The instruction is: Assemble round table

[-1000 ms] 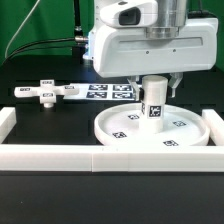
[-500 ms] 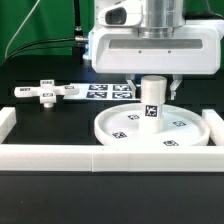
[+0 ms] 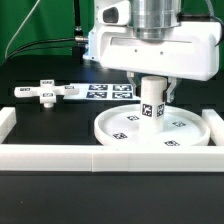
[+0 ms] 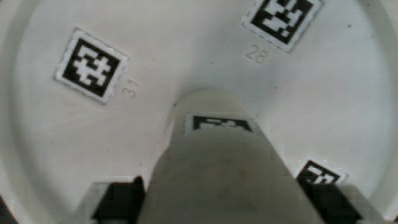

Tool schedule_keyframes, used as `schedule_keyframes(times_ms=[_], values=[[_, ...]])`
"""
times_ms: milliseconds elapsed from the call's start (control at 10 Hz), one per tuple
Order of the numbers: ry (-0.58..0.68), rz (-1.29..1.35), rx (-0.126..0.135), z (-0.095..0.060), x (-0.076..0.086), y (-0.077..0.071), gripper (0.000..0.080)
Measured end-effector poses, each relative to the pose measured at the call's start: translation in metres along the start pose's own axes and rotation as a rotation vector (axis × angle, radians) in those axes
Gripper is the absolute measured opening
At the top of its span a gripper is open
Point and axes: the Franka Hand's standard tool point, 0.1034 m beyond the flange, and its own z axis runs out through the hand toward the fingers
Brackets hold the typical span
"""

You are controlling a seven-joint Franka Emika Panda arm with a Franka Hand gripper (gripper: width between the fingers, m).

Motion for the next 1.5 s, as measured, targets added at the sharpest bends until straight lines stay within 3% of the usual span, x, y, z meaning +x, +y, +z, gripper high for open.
schedule_keyframes(times_ms=[500, 900, 1100, 1500], values=[[-0.058, 0.600, 0.032, 0.0000, -0.0024, -0.0011, 0.0409], [-0.093, 0.823, 0.051, -0.0003, -0.0010, -0.0017, 0.0409], [-0.091, 0.748, 0.054, 0.0000, -0.0015, -0.0020, 0.0600], [-0.076, 0.420, 0.064, -0.0002, -0.0010, -0.0017, 0.0647]])
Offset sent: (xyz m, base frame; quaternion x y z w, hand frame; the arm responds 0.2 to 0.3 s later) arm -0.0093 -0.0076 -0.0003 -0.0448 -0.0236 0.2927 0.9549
